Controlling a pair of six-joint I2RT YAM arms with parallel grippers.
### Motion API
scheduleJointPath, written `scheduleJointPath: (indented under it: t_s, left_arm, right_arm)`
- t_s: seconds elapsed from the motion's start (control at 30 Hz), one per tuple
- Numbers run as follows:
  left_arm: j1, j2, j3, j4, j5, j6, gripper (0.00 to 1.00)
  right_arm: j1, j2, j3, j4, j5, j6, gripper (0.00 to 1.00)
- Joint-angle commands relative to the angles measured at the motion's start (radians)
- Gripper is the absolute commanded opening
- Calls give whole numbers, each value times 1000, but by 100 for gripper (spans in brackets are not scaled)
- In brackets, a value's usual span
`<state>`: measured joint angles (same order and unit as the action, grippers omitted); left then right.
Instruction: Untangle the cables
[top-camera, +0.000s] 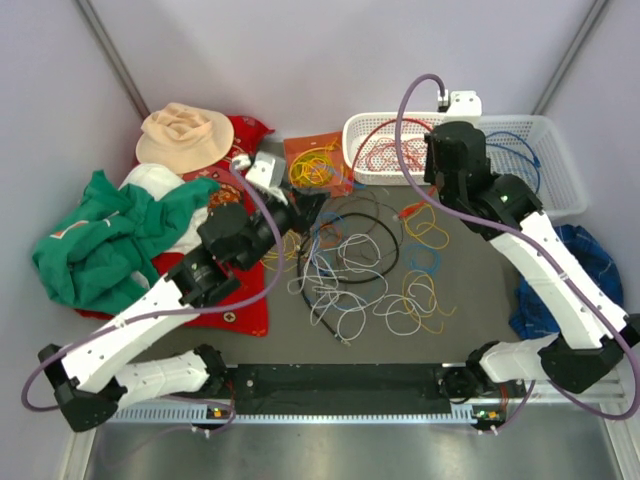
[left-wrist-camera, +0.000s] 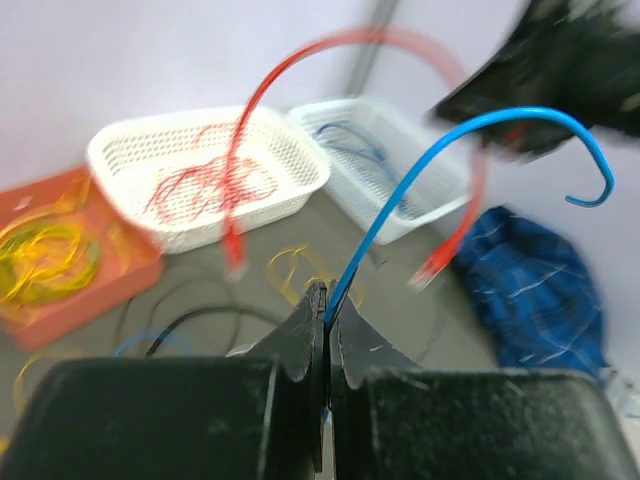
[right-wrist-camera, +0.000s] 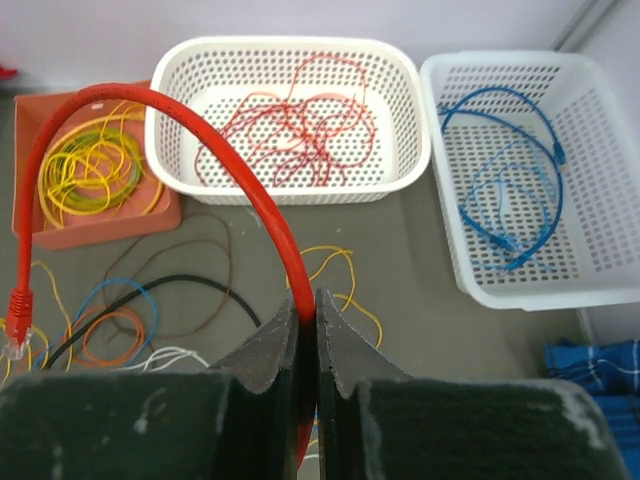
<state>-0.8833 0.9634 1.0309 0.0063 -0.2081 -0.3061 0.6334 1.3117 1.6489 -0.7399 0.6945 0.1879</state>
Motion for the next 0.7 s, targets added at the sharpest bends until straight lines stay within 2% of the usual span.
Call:
scheduleJointPath:
  t_s: [0.0, 0.13, 0.37, 0.47, 0.53, 0.6, 0.67]
  left_arm:
    - [4, 125, 210, 46, 203, 19, 0]
    - [4, 231, 366, 49, 286, 4, 0]
    - [4, 368, 500, 106, 352, -37, 0]
    - [4, 390, 551, 17, 313, -36, 0]
    - [4, 371, 510, -47, 256, -13, 0]
    - [4, 299, 427, -95, 127, -5, 0]
    - [7, 194, 252, -88, 73, -13, 0]
  right_arm:
    - [-9, -37, -27, 40, -107, 61, 0]
    - [-1, -78, -96, 54, -173, 103, 0]
    - [0, -92, -166, 39, -176, 117, 0]
    - [-18, -81, -141, 22, -129, 125, 0]
    - [-66, -77, -117, 20, -130, 133, 0]
    - [-125, -60, -65, 25, -135, 136, 0]
    - [-165, -14, 10, 17, -147, 150, 0]
